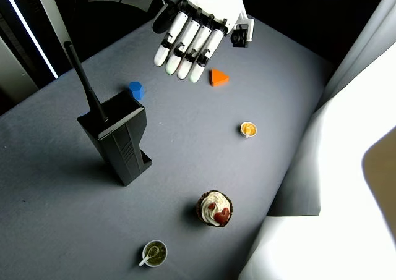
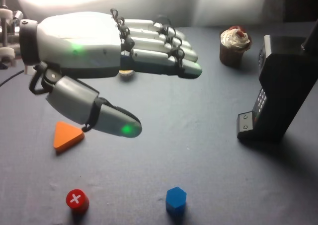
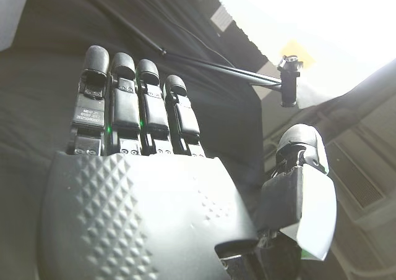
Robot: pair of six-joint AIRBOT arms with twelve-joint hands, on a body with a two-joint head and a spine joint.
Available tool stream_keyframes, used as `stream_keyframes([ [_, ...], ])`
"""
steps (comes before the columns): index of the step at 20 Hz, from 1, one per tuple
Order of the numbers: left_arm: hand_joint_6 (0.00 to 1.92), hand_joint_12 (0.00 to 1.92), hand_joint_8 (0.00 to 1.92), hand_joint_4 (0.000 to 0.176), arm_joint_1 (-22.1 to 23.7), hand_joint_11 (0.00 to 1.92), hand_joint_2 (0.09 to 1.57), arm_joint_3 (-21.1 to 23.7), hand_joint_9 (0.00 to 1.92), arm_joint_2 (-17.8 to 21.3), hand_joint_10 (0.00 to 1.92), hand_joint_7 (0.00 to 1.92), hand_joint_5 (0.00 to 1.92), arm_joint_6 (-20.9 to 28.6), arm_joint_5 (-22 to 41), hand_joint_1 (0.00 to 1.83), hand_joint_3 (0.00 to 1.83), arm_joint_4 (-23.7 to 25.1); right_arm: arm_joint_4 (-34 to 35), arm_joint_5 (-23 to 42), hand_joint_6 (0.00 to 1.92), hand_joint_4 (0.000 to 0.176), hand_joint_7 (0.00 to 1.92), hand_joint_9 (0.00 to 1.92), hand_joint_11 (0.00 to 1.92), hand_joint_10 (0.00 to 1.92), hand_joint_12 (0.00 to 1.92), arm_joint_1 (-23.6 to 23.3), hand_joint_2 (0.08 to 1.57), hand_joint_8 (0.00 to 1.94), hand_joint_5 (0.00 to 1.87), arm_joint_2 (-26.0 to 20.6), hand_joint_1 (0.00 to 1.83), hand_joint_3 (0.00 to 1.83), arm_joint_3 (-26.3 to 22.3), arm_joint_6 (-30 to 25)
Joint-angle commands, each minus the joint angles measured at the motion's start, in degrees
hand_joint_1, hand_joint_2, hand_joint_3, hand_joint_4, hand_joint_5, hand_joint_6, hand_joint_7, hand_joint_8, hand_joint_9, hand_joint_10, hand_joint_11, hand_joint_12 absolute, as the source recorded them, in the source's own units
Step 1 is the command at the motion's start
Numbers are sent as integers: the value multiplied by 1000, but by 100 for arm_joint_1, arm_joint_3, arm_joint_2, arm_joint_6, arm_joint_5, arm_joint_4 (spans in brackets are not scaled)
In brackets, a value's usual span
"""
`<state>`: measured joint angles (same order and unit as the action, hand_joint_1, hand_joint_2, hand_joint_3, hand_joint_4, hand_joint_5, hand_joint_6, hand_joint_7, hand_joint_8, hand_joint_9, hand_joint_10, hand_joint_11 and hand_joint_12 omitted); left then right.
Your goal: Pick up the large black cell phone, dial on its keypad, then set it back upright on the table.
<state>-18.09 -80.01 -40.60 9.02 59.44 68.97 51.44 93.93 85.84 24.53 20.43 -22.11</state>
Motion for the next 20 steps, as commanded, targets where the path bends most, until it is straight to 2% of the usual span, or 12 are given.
stream_keyframes([
  [1,9,1,11,9,108,0,1154,0,71,0,13,127,131,-7,437,0,8,-452,148,715,2,1,184,164,0,3,547,-68,1061,2,178,-18,125,10,84,-42],
  [3,0,0,2,0,100,0,1153,1,53,-9,3,110,97,9,552,0,4,-354,148,715,0,0,160,136,0,0,479,-101,1075,0,153,28,117,7,226,-42],
  [6,3,0,2,0,102,0,1160,-18,34,-7,2,92,77,42,654,0,6,-370,52,713,0,0,128,121,0,0,467,-156,1065,0,136,167,101,1,397,-42],
  [9,3,0,2,0,102,0,1163,-27,40,42,5,91,78,143,824,0,6,-498,-514,712,5,0,161,144,0,5,522,-203,1034,6,157,421,207,0,616,-41],
  [11,12,10,12,0,104,23,1155,-31,71,45,15,121,105,200,886,0,1,-533,-902,682,0,0,102,105,0,0,466,-307,998,0,86,595,282,0,781,-42],
  [13,4,2,11,0,104,4,1155,-33,67,42,10,125,91,206,906,0,1,-532,-1221,625,5,0,111,114,0,3,495,-523,983,3,101,821,327,0,1006,-45],
  [20,0,0,4,0,106,0,1160,-126,55,-87,1,121,84,277,1495,0,1,-23,-1660,266,0,0,57,57,0,0,473,-997,950,0,20,1368,417,0,1571,-42],
])
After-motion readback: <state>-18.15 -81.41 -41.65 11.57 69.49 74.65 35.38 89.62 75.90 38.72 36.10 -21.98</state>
